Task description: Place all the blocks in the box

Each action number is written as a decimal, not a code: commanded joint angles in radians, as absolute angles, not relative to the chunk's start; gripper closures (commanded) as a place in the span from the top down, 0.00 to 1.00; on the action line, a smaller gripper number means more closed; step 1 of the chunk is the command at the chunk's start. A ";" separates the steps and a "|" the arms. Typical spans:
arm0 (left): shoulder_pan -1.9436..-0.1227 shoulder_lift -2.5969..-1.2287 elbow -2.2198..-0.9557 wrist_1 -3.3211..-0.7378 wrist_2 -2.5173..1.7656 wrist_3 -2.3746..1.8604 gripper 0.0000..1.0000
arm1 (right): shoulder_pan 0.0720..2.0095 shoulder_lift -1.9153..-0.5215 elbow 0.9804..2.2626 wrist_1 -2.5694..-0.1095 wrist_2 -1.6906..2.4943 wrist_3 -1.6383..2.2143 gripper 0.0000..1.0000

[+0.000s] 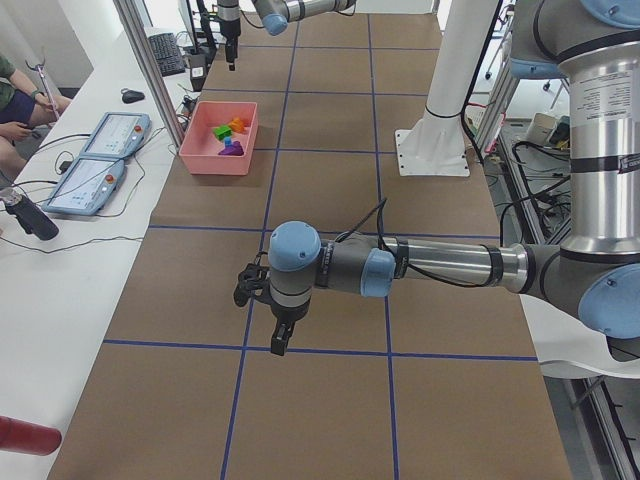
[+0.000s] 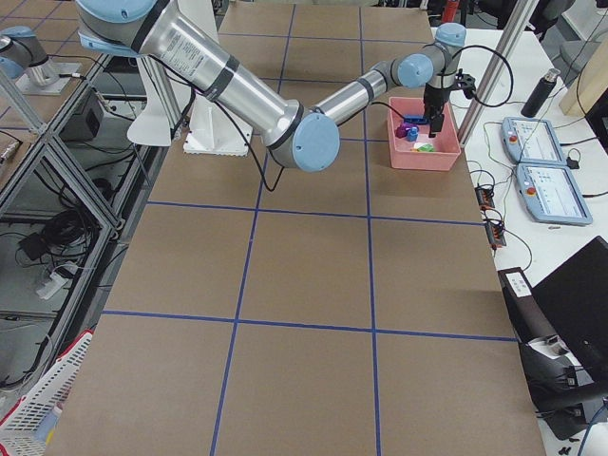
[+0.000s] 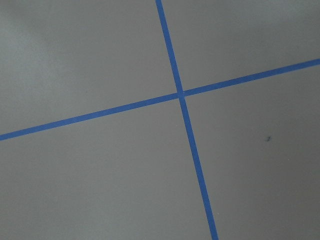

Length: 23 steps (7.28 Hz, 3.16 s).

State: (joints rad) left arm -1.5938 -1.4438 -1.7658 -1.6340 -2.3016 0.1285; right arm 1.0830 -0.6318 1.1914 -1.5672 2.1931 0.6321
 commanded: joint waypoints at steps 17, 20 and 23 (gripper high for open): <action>-1.675 -1.419 -1.827 -1.528 -2.298 0.295 1.00 | 1.520 -1.804 1.856 -1.559 2.310 0.025 1.00; -1.675 -1.420 -1.828 -1.528 -2.301 0.295 1.00 | 1.520 -1.802 1.858 -1.559 2.310 0.026 1.00; -1.675 -1.420 -1.829 -1.528 -2.301 0.295 1.00 | 1.520 -1.799 1.893 -1.557 2.312 0.037 1.00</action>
State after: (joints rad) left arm -1.6751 -1.4204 -1.8284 -1.5279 -2.3010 0.2945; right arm 1.5202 -1.8015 1.8707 -1.5572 2.3115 0.0296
